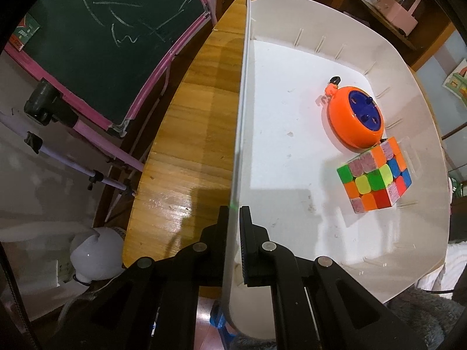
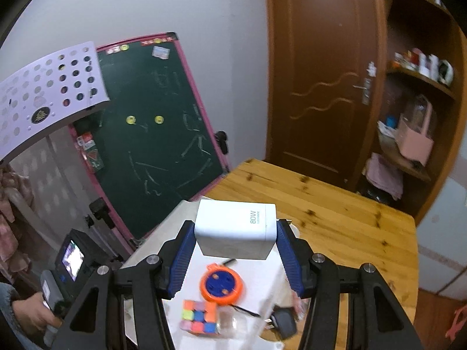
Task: Organize rigid objects
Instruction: 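Carry the white charger block with the right gripper over the tray, then lower the white charger into the tray corner and open the right gripper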
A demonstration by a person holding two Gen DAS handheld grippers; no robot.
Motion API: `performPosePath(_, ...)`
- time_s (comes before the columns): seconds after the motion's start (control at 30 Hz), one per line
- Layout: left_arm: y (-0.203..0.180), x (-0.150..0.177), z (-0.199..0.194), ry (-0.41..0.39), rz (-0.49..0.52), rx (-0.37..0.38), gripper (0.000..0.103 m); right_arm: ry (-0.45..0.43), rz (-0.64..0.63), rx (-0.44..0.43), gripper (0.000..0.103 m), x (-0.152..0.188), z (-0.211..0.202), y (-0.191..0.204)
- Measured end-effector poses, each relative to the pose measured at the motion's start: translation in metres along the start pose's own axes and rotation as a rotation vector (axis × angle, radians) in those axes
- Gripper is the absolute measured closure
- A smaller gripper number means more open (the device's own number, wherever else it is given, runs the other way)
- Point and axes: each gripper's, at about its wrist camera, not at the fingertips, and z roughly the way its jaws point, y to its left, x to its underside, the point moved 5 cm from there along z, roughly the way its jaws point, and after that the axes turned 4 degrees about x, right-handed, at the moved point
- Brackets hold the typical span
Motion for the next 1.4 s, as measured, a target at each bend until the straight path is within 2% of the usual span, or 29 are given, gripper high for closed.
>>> performPosePath(0.3,0.001,0.000,-0.001,-0.013,0.003,0.019,0.097,0.098,-0.056,-0.045,0.047,-0.004,0.054,0.040)
performPosePath(0.67,0.002,0.000,-0.001,-0.023,0.005,0.030,0.097,0.269,-0.074,-0.011,0.047,0.030,0.138,0.058)
performPosePath(1.17,0.000,0.001,-0.002,-0.027,0.012,0.018,0.097,0.435,-0.064,0.011,0.046,0.061,0.182,0.062)
performPosePath(1.3,-0.001,0.001,-0.002,-0.025,0.015,0.012,0.096,0.398,-0.062,0.008,0.043,0.058,0.178,0.062)
performPosePath(1.37,-0.001,0.001,-0.003,-0.024,0.014,0.011,0.096,0.384,-0.056,0.001,0.032,0.056,0.173,0.061)
performPosePath(1.4,-0.001,0.001,-0.003,-0.023,0.013,0.011,0.096,0.375,-0.052,0.000,0.032,0.055,0.170,0.059)
